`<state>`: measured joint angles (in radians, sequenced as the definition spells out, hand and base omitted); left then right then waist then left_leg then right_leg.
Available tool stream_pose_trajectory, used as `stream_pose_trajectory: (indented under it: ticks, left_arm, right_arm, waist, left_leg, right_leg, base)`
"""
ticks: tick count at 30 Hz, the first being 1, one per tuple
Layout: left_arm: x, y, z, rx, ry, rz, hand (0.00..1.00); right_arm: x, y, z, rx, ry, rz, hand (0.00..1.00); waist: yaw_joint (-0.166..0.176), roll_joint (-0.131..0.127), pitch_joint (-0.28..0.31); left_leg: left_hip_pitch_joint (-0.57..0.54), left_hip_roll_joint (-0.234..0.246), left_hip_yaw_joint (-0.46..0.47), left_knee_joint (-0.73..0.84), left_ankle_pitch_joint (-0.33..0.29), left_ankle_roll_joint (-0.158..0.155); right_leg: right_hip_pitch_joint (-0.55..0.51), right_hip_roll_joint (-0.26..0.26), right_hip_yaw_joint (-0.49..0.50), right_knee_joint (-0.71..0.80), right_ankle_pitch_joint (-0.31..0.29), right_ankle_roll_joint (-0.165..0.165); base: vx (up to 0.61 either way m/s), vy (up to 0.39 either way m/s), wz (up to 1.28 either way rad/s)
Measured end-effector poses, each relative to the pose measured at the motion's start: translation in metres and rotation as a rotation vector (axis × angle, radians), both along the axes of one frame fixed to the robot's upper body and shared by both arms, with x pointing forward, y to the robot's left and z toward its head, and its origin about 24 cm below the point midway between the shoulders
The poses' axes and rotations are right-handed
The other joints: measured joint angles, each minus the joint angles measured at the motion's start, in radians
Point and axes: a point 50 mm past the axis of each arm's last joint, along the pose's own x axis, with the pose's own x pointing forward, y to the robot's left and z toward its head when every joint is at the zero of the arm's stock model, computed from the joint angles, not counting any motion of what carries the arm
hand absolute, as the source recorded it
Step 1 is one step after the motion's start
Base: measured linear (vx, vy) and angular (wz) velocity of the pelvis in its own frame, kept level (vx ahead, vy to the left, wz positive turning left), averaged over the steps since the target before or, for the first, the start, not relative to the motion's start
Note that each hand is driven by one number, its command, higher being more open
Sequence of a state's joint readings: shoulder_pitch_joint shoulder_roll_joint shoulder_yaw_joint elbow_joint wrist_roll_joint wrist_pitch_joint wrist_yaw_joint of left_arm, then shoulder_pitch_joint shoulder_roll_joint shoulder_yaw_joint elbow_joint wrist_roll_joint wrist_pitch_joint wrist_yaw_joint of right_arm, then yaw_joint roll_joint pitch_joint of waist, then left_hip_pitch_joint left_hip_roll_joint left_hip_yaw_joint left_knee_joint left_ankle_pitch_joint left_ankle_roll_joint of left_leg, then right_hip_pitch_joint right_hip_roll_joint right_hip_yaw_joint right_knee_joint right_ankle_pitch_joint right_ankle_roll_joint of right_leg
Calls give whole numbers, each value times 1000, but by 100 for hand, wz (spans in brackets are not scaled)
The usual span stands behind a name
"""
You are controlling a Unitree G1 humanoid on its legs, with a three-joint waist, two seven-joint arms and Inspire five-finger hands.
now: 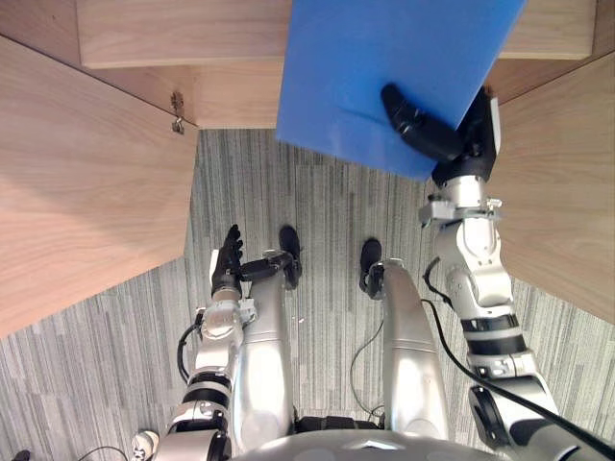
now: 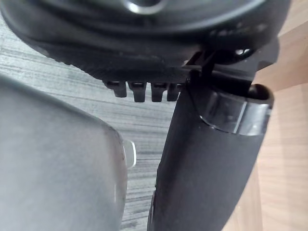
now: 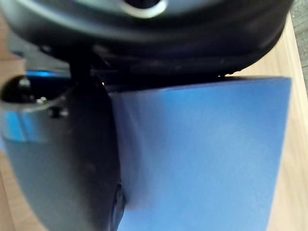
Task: Walk over to the cabinet, pick up the folder, carry it to the office cabinet, place the folder inside the office cabinet, then close the office cabinet door
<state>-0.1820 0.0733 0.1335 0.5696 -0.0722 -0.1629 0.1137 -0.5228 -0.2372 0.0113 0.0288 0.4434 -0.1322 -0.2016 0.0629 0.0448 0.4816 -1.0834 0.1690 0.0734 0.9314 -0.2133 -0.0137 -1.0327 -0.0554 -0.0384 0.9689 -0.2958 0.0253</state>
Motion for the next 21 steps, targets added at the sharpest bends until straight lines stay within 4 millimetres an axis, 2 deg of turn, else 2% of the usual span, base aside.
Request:
stream_pose_trajectory:
  ticks: [5,11,18,21]
  left_arm:
    - [1,0,4,-17,-19,18,100]
    - [2,0,5,-35,-27,37,100]
    - [2,-2,5,-63,-28,67,100]
    - [2,-2,4,-70,-26,80,100]
  right_arm:
    - [20,-4,37,230,-56,60,0]
    - [36,-7,71,388,-90,121,0]
    - [59,-8,87,540,-14,146,0]
    - [61,-7,98,600,-10,154,0]
  waist:
    - [9,-1,0]
    - [11,-1,0]
    - [12,-1,0]
    - [9,-1,0]
  left_leg:
    - [-22,0,-7,4,6,-2]
    - [-34,-5,-16,-7,14,-4]
    - [-38,-24,-32,-54,44,-16]
    - [-37,-32,-37,-79,60,-19]
  right_leg:
    - [-19,-1,-9,6,0,0]
    - [-25,-6,-20,-2,0,0]
    - [-27,-21,-41,-23,1,-2]
    - [-26,-28,-51,-35,4,-6]
  base:
    - [-14,3,3]
    - [6,18,4]
    - [13,22,12]
    - [9,17,13]
